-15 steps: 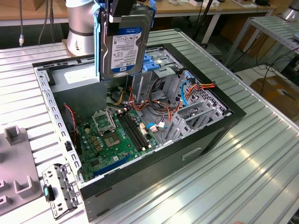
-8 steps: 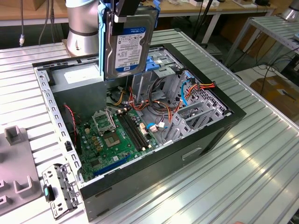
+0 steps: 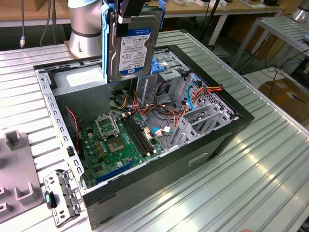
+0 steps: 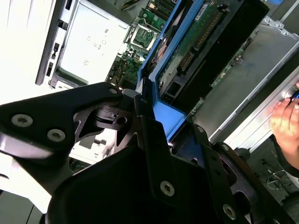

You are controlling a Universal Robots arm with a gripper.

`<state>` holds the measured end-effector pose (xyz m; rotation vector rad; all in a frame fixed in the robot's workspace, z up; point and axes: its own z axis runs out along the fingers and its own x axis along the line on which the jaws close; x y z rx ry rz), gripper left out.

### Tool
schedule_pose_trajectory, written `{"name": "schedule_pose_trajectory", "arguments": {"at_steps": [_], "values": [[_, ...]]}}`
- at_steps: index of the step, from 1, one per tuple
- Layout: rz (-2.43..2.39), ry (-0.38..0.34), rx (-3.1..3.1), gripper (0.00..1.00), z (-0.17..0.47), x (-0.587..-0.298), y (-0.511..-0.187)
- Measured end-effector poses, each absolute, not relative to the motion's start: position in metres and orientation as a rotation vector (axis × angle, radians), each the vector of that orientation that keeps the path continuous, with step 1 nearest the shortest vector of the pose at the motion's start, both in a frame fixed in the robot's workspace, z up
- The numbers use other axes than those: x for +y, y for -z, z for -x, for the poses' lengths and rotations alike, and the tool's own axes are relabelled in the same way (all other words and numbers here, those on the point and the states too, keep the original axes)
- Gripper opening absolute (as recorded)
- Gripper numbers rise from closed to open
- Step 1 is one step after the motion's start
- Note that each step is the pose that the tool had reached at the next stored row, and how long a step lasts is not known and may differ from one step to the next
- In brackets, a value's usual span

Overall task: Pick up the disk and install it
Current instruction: 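Insert the disk into the insertion slot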

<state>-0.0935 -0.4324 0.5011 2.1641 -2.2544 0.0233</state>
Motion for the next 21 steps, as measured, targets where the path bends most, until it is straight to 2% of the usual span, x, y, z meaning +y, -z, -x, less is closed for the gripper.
{"name": "schedule_pose_trajectory", "arguments": {"at_steps": [21], "values": [[-2.164,-0.024,-2.254,0.37,0.091,-0.461,-0.500]]}}
